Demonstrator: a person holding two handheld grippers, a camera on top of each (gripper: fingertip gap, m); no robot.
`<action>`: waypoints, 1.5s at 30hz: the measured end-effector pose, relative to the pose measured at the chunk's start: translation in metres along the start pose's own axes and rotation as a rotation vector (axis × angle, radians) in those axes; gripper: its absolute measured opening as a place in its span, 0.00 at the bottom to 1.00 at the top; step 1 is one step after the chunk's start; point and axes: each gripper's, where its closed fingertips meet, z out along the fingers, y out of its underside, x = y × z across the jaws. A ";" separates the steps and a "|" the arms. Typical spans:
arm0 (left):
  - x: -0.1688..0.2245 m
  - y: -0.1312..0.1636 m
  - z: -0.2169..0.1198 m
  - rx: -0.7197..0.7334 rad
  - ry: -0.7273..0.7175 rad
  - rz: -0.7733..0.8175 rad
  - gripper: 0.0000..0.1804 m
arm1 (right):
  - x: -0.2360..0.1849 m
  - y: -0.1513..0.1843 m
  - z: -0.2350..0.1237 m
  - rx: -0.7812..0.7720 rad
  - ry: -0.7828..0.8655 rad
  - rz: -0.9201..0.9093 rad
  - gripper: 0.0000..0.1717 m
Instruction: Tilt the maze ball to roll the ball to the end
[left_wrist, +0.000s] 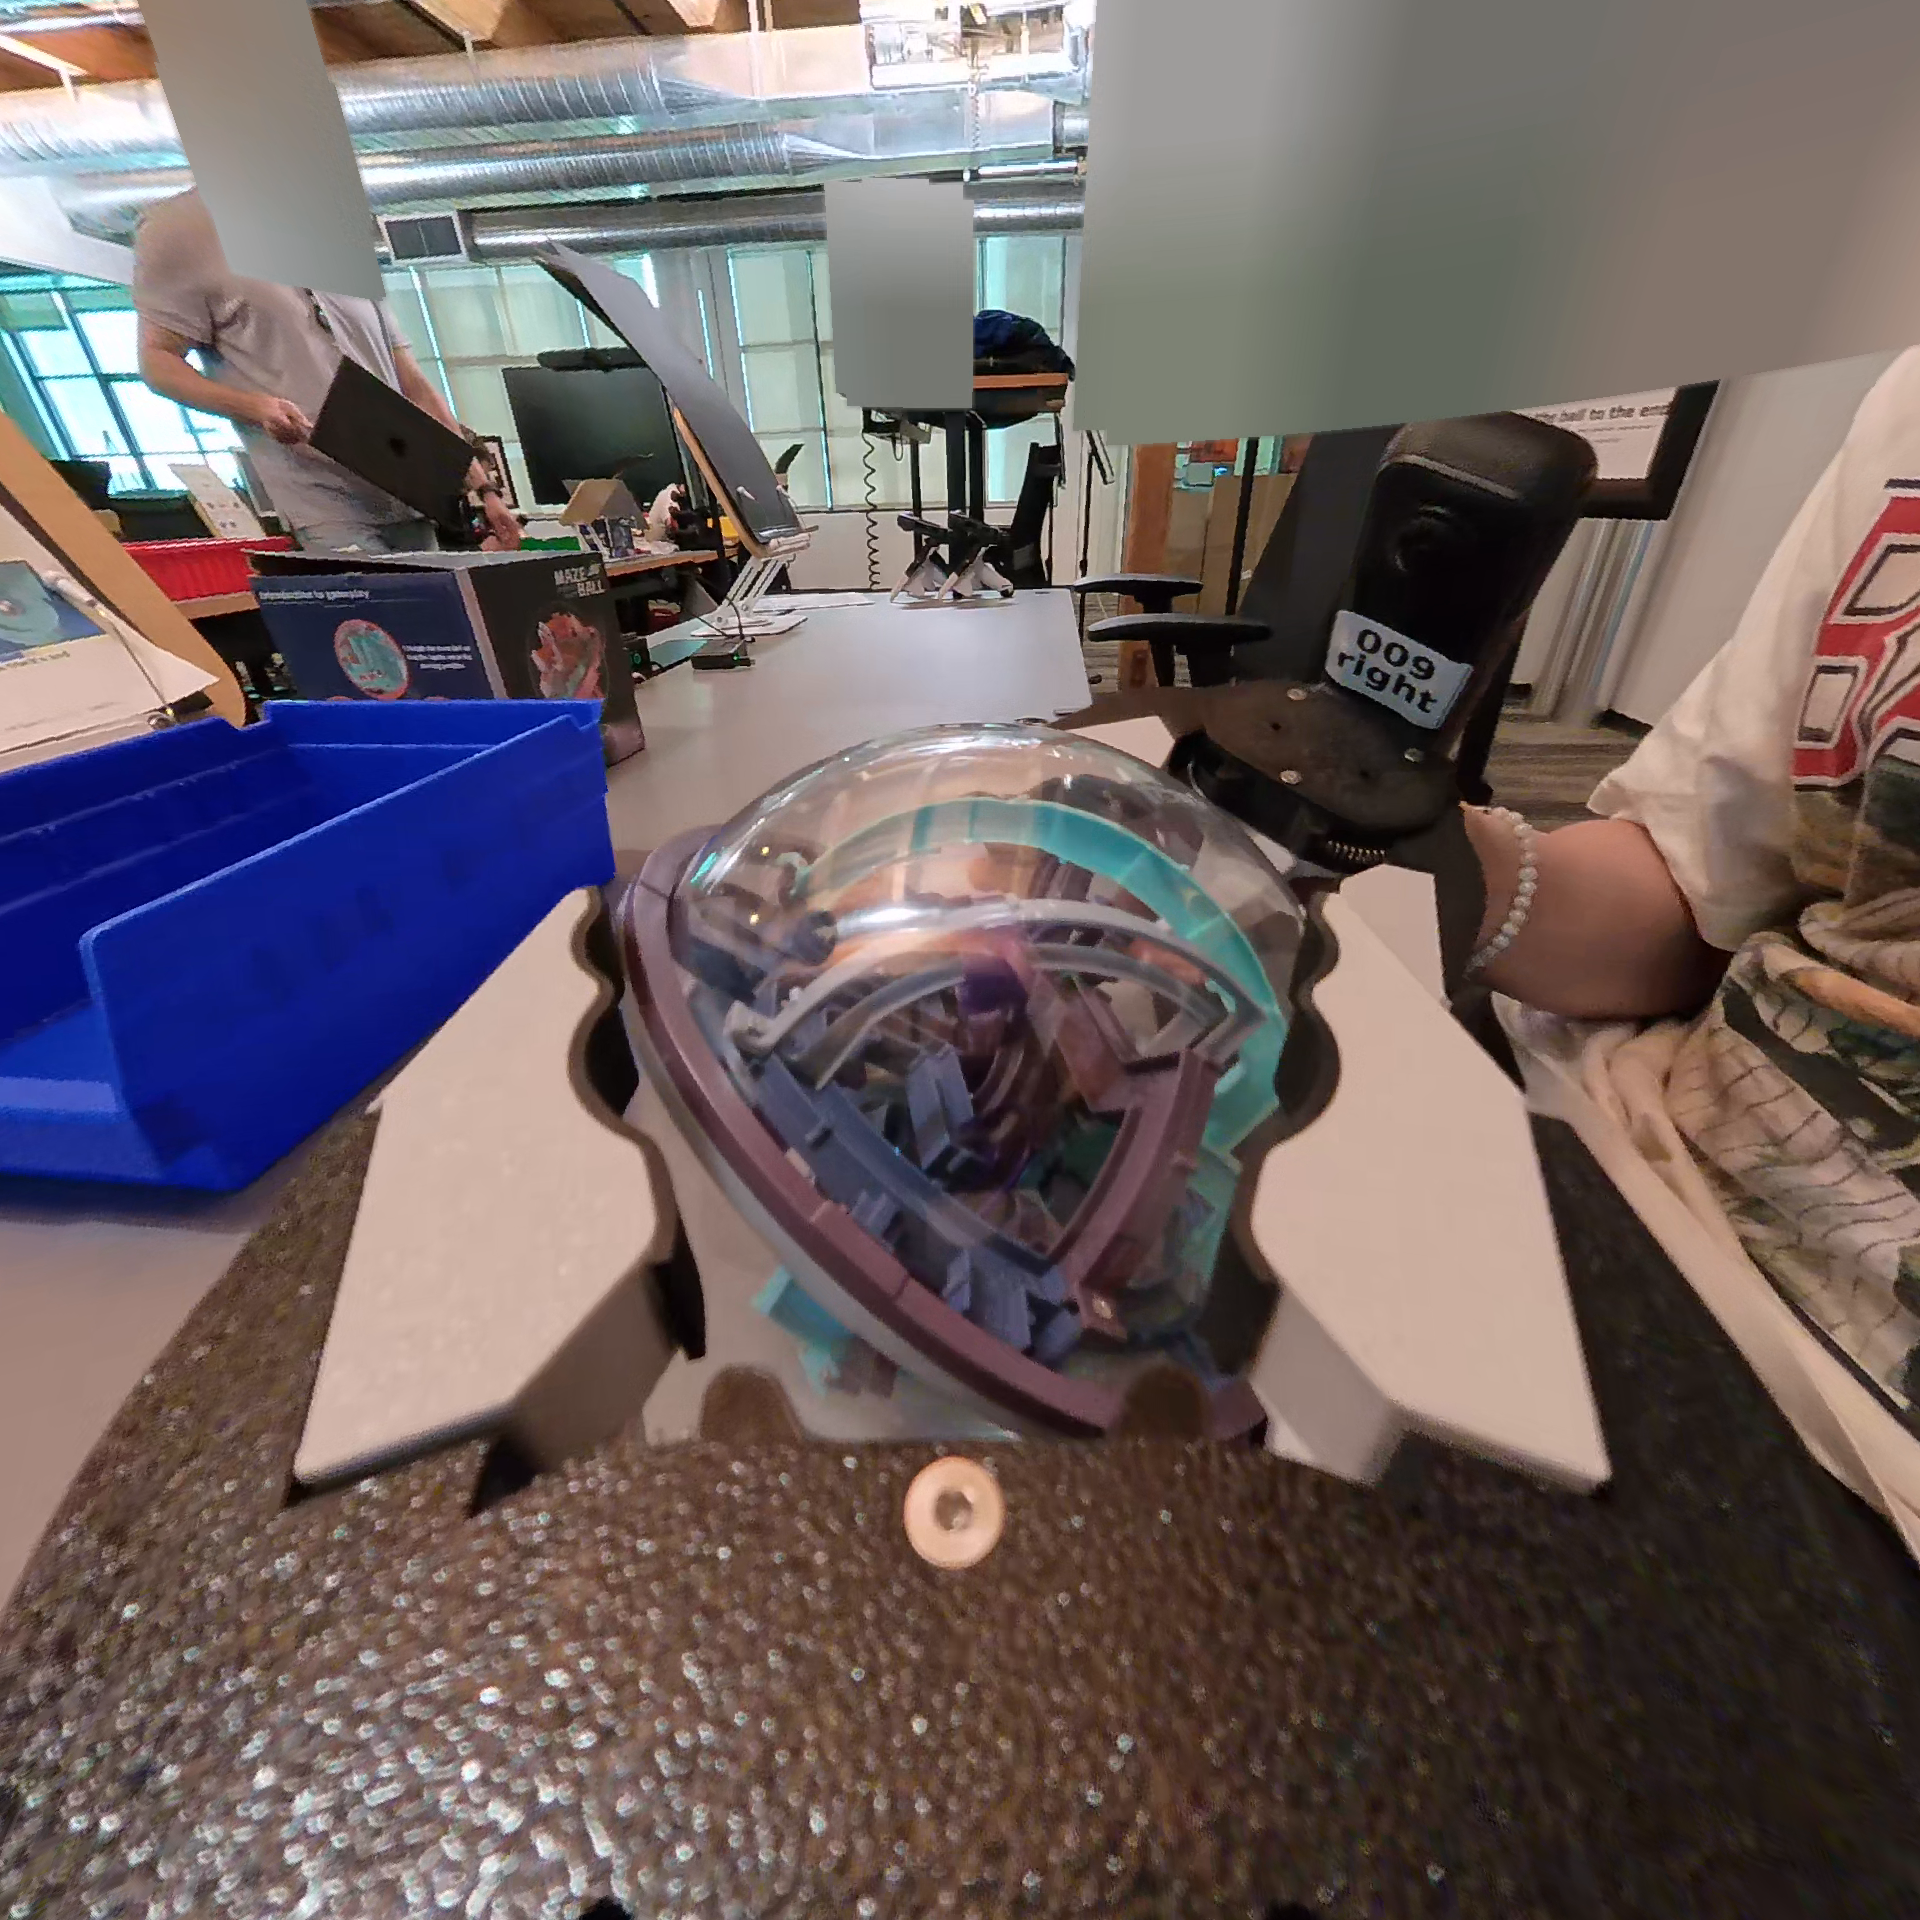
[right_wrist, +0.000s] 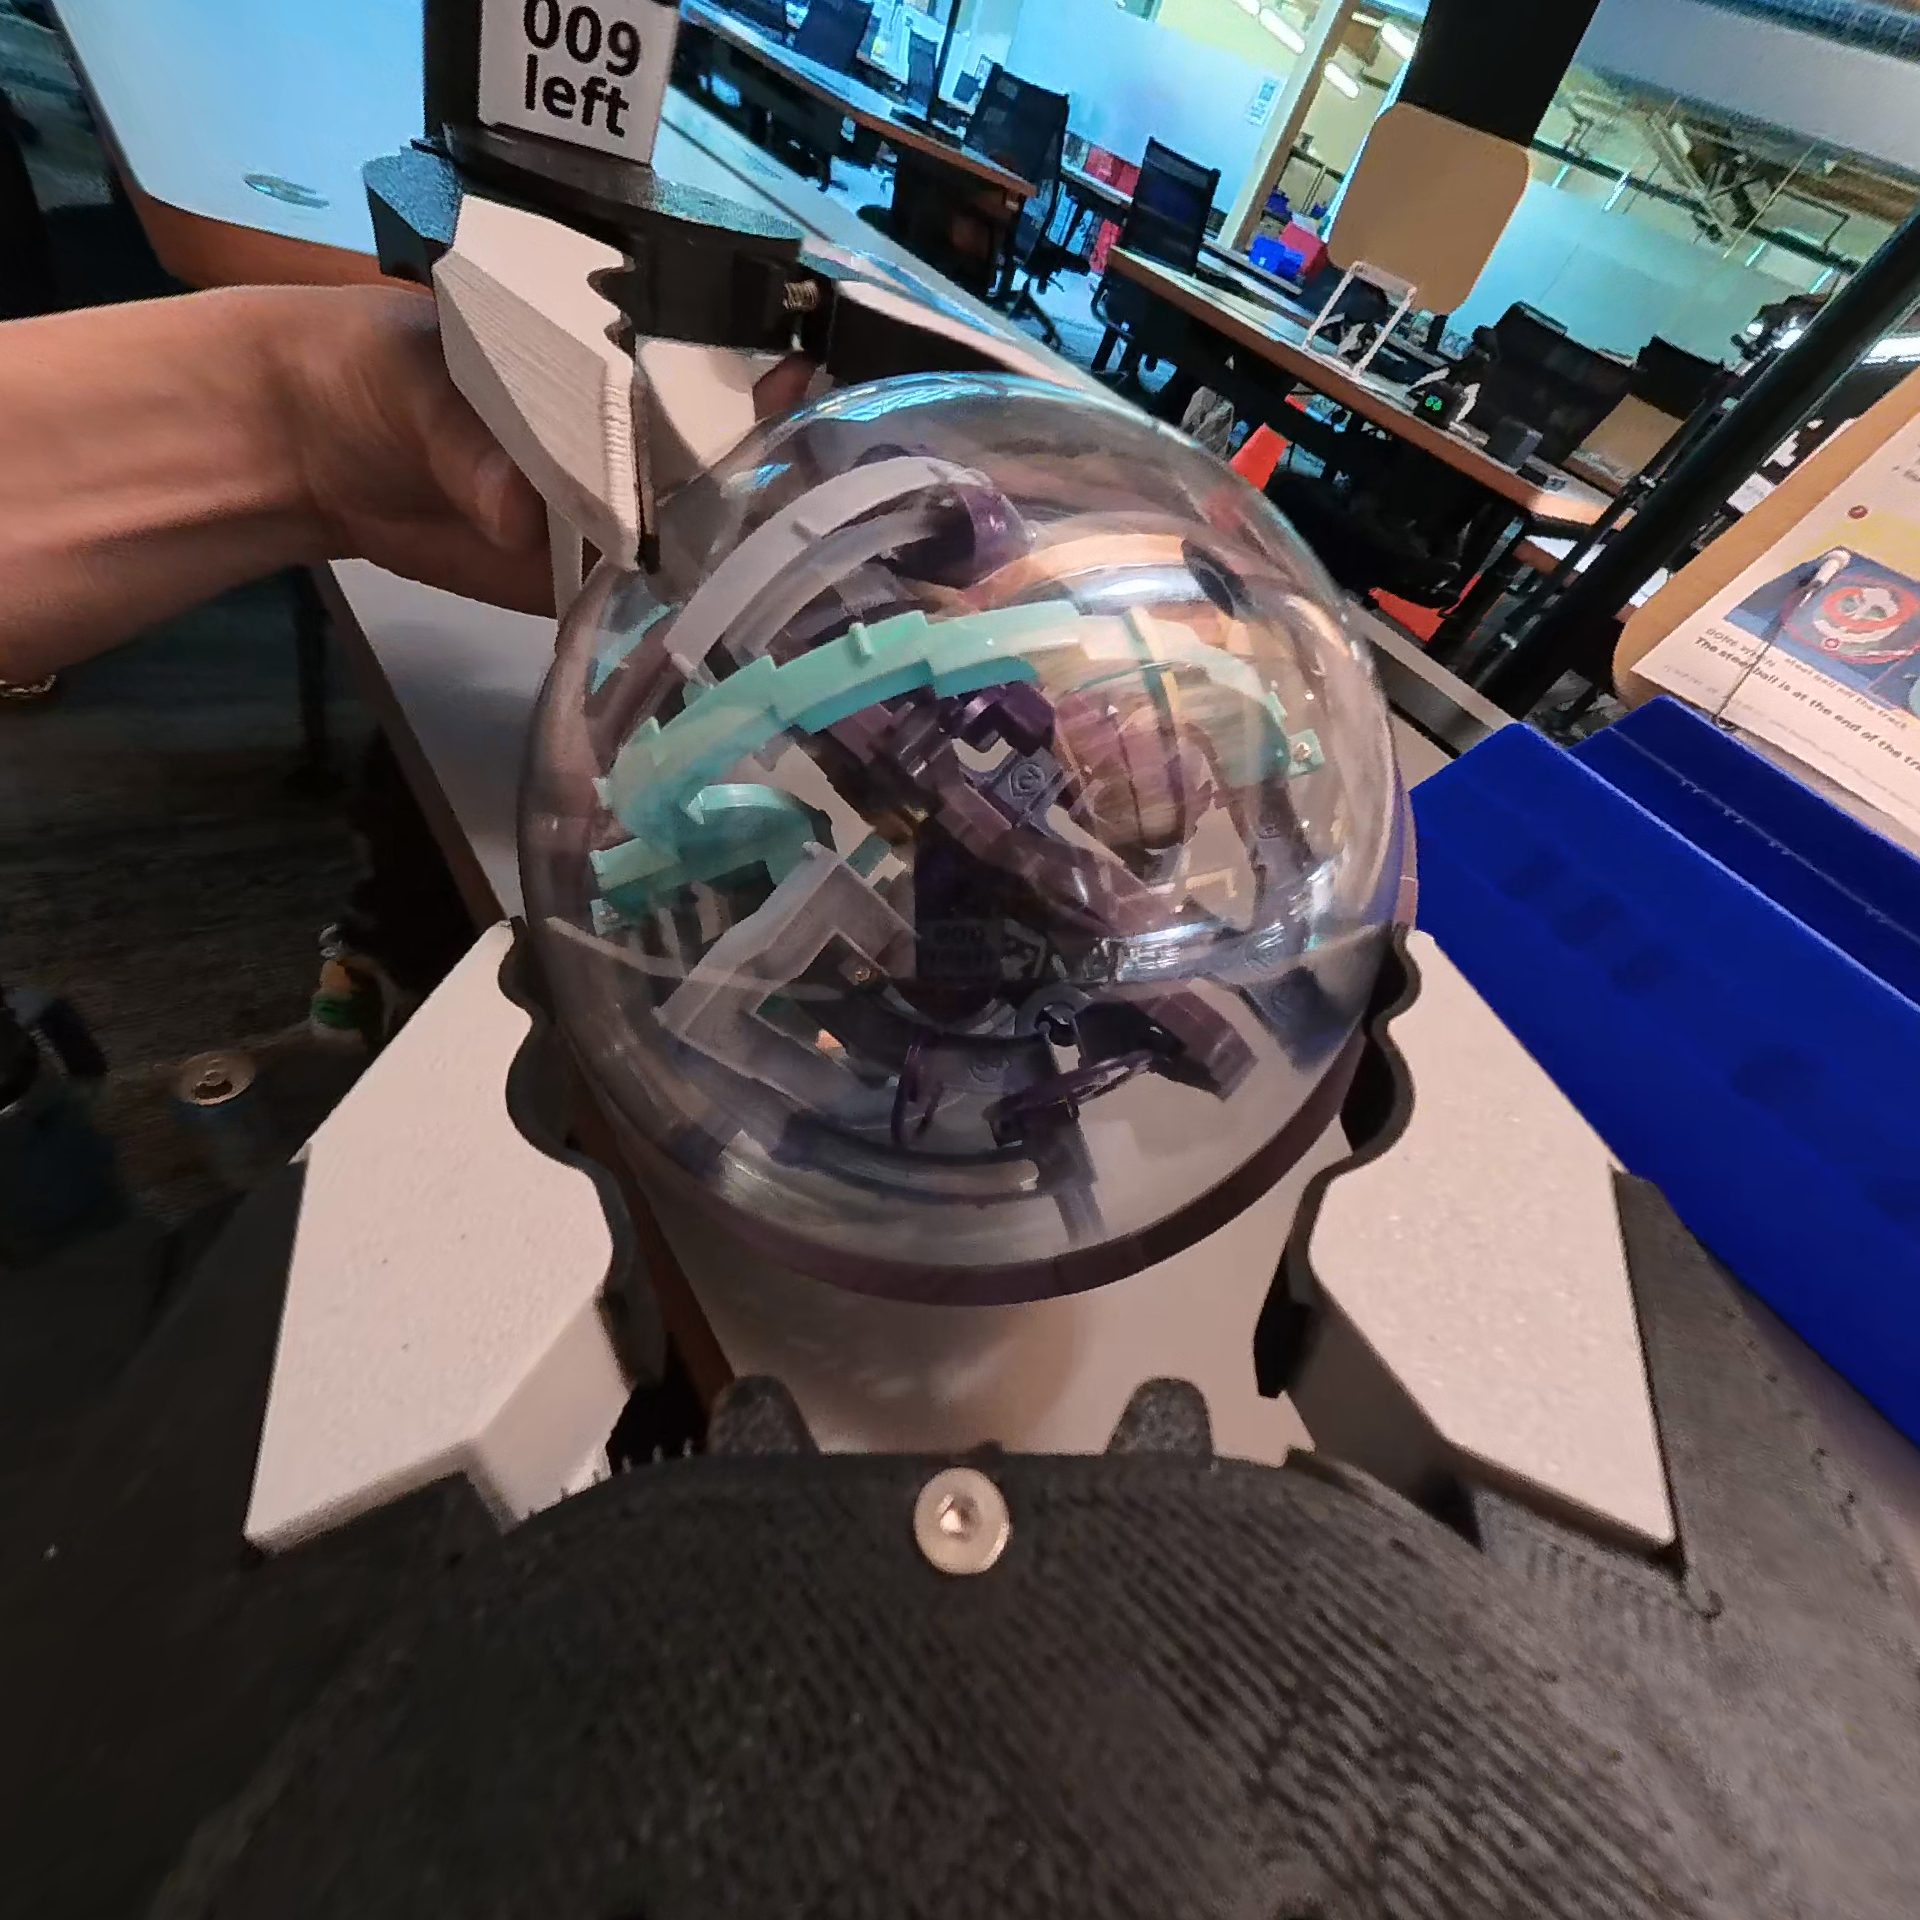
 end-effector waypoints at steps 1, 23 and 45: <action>0.002 0.000 -0.001 -0.001 0.008 0.006 0.69 | -0.001 -0.001 -0.001 0.005 0.004 -0.005 0.87; 0.002 0.000 0.006 -0.190 -0.083 0.054 0.70 | -0.008 -0.007 -0.001 0.071 0.223 -0.212 0.83; 0.001 0.003 0.010 -0.253 -0.120 0.141 0.72 | -0.001 -0.005 -0.001 0.072 0.171 -0.307 0.80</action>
